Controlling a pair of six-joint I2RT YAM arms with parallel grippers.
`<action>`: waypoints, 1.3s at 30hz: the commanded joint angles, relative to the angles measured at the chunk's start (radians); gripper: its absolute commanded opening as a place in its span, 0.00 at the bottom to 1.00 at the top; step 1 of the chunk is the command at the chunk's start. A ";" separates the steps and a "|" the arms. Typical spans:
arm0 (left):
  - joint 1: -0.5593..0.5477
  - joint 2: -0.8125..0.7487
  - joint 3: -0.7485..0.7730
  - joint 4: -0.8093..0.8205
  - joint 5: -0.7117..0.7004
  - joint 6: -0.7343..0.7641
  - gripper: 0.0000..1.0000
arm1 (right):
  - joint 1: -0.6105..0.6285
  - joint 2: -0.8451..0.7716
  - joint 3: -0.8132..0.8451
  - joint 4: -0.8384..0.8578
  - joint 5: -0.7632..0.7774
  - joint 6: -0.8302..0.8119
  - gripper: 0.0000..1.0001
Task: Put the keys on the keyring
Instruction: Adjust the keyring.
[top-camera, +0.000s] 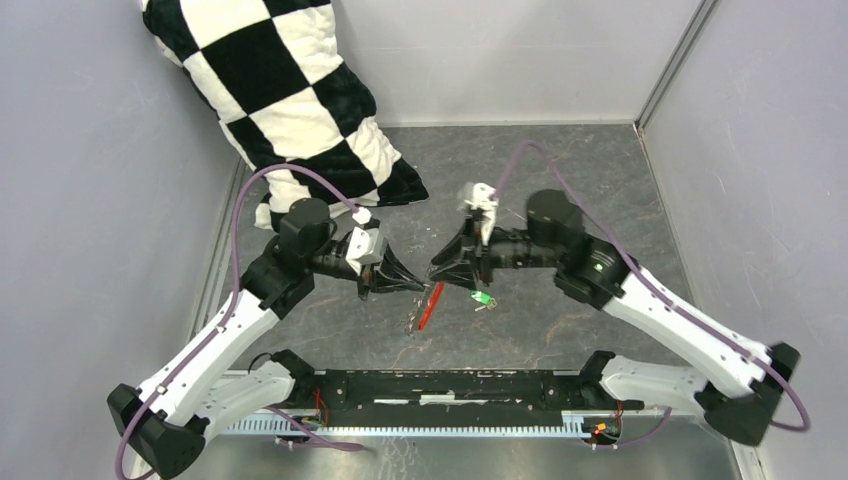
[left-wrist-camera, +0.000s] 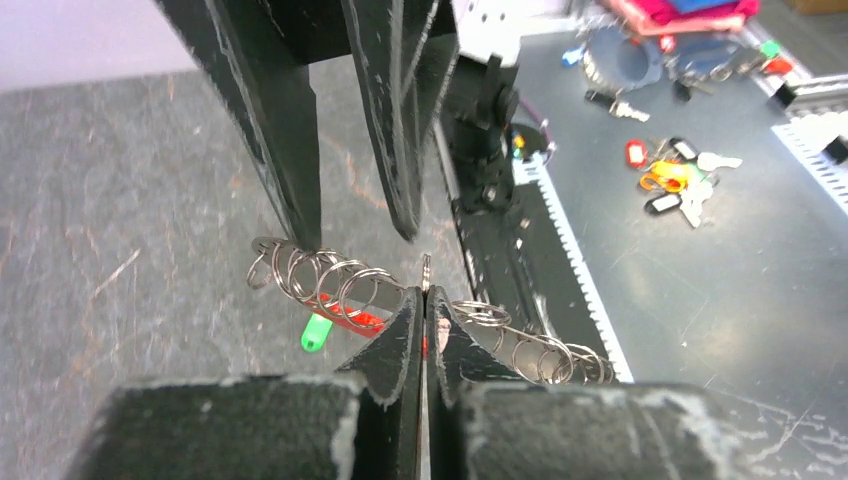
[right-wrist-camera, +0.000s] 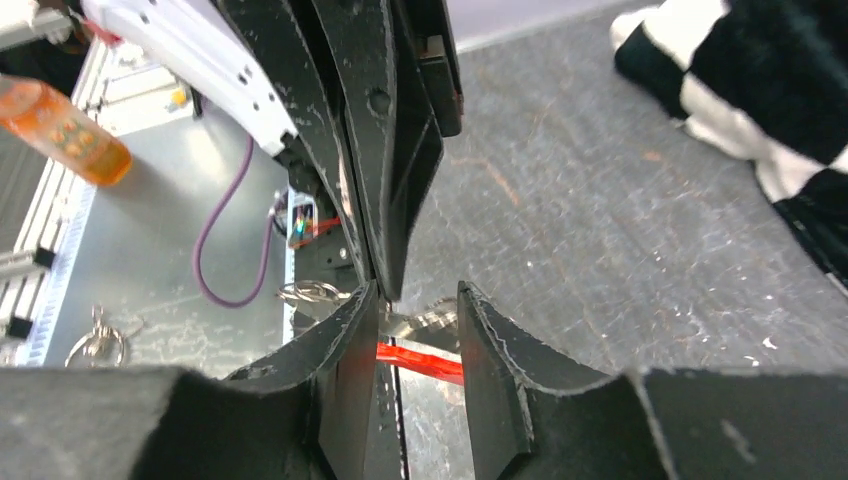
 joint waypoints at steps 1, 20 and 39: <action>0.005 -0.020 -0.008 0.376 0.127 -0.307 0.02 | -0.054 -0.163 -0.147 0.299 -0.026 0.154 0.41; 0.004 0.046 0.084 0.582 0.190 -0.496 0.02 | -0.065 -0.310 -0.438 0.782 -0.066 0.356 0.44; -0.005 0.058 0.065 0.629 0.105 -0.495 0.02 | -0.057 -0.267 -0.495 1.004 -0.057 0.416 0.57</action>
